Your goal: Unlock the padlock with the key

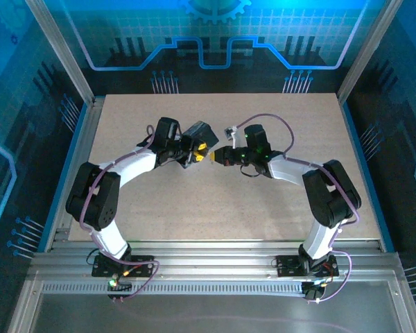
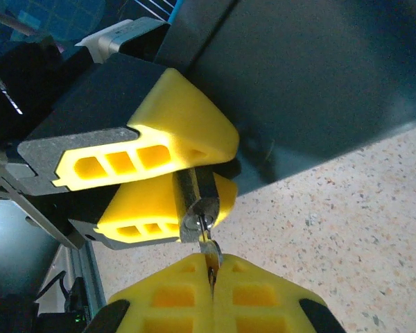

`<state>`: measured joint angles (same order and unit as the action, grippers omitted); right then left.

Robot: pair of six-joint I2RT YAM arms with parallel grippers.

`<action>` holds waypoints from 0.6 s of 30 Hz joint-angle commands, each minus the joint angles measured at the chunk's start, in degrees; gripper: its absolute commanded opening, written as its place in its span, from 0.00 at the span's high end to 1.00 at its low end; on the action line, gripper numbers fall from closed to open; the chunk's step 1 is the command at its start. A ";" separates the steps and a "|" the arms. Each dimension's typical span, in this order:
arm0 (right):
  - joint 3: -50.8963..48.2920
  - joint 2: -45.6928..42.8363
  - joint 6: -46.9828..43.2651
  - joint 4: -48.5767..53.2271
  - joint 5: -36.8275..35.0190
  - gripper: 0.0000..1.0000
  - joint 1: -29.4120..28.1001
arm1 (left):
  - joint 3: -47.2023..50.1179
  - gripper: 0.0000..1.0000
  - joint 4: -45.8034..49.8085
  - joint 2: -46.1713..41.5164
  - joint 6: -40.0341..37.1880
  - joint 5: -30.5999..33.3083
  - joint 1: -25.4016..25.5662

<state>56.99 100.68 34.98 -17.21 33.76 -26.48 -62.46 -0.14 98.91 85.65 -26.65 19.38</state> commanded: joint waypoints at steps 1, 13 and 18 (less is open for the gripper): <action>2.32 0.71 0.15 -3.59 3.33 1.00 -3.05 | 0.76 1.00 -1.80 -1.53 1.59 -2.32 0.57; 6.91 3.25 3.03 -8.46 7.15 0.90 -5.21 | 2.32 1.00 -2.78 -2.34 2.05 -2.42 0.19; 2.75 -0.56 1.10 -5.36 8.54 0.66 -2.11 | 3.12 1.00 -1.04 -3.71 0.98 -1.66 -2.02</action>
<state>60.53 103.81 37.32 -19.35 36.80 -28.45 -60.36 -0.75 97.12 86.30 -26.52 17.74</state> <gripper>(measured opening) 0.322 0.267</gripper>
